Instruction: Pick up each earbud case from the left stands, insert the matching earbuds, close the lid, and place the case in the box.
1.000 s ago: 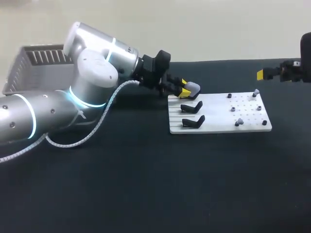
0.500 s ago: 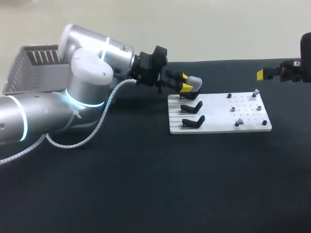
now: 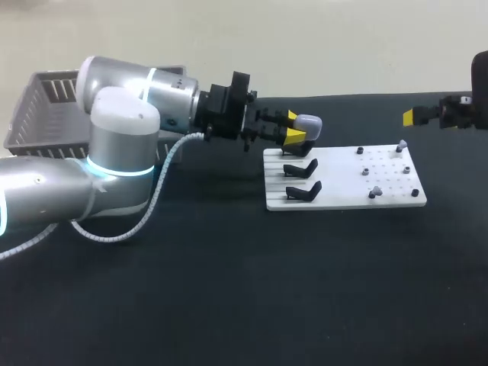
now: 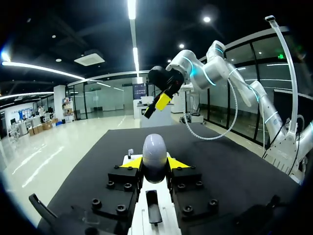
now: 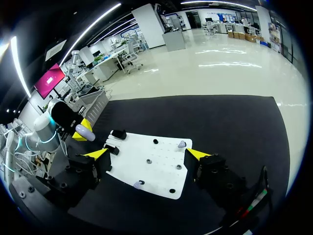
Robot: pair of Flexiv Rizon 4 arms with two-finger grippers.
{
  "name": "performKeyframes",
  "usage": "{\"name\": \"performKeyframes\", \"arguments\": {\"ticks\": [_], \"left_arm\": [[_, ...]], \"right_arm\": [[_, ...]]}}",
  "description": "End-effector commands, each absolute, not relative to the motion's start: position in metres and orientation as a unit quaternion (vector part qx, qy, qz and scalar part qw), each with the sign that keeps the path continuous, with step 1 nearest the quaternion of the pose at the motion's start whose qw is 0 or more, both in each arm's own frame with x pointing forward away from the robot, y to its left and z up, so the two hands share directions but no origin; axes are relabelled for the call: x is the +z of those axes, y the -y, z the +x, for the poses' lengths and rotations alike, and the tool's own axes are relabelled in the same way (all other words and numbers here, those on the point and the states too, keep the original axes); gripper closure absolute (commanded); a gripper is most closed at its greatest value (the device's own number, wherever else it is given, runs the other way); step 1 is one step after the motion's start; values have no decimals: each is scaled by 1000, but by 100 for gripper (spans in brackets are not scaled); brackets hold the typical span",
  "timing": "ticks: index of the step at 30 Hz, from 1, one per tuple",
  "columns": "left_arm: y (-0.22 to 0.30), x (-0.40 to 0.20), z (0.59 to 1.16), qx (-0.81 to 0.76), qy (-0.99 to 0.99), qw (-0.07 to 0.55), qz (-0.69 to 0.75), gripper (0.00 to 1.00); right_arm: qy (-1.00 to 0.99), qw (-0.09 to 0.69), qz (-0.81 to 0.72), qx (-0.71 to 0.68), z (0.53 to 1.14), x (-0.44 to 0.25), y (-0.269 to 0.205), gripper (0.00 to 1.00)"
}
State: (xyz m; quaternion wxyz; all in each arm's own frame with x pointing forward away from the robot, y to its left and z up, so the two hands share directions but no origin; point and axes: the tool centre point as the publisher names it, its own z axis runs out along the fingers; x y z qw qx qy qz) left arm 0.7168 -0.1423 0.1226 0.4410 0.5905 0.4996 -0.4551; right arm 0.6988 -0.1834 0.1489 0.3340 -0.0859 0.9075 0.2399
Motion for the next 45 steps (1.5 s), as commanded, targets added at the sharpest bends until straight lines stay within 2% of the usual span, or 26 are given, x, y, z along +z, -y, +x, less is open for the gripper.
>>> {"name": "performKeyframes", "arguments": {"ticks": [1, 19, 45], "left_arm": [[134, 128, 700, -426, -521, 482, 561, 100], [148, 127, 685, -495, -482, 479, 542, 100], [151, 123, 684, -497, -484, 467, 549, 100]], "right_arm": [[-908, 334, -86, 239, 698, 149, 183, 0], [-908, 334, -86, 239, 698, 149, 183, 0], [-908, 334, -86, 239, 698, 149, 183, 0]]}}
